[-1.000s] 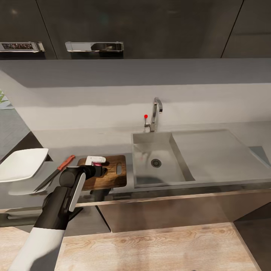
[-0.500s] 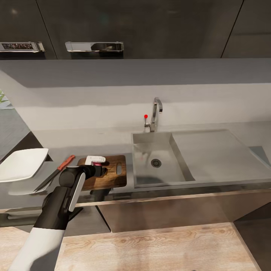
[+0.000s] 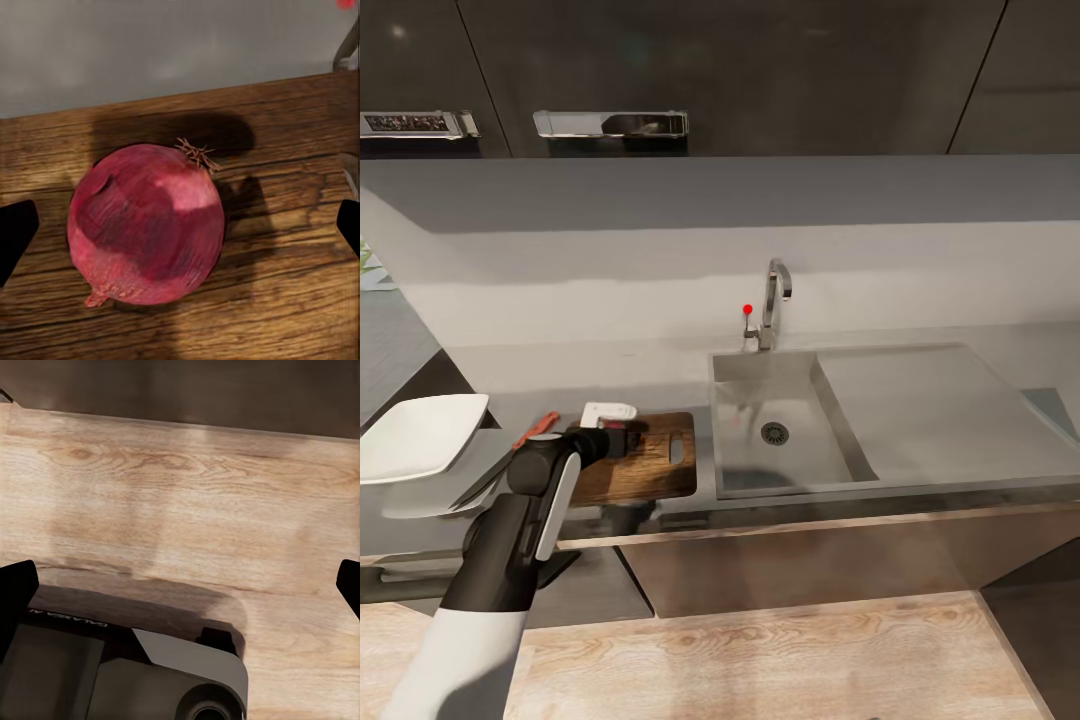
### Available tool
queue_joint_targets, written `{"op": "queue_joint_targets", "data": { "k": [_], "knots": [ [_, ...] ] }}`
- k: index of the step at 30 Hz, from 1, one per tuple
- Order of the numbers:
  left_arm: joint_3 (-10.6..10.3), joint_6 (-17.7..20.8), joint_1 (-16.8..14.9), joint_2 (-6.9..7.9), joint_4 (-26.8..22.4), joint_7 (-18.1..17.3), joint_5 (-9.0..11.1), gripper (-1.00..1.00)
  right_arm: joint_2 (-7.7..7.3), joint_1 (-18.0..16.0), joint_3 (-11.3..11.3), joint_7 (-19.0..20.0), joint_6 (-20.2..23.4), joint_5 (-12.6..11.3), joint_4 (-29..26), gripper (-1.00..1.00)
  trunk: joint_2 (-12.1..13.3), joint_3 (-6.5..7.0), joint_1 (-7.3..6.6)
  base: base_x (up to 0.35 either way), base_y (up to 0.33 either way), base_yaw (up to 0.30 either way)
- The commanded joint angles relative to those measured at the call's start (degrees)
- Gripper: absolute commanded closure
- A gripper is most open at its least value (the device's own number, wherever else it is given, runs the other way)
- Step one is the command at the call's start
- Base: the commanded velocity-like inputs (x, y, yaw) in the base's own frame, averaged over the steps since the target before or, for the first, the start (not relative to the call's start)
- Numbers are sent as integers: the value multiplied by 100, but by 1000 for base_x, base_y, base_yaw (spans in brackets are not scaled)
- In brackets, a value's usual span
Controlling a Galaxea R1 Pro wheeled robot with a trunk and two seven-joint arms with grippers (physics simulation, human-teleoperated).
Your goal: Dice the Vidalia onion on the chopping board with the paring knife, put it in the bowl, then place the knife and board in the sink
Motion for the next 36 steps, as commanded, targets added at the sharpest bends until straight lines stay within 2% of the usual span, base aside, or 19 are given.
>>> {"op": "queue_joint_targets", "data": {
  "k": [1, 11, 36],
  "knots": [
    [1, 26, -4, -1, -12, 1, 9, -100, 2, -2, -15, 5, -14, 58, 2, -100, -7, -8, 2, 0, 0, 0],
    [-16, 26, -4, -1, -37, 1, 9, -100, 2, -2, -15, 5, -14, 58, 2, -100, -7, -8, 2, -85, 0, 0],
    [-25, 26, -4, -1, -20, 1, 9, -100, 2, -2, -15, 4, -14, 58, 2, -100, -7, -8, 2, -338, 0, 0]
  ]
}}
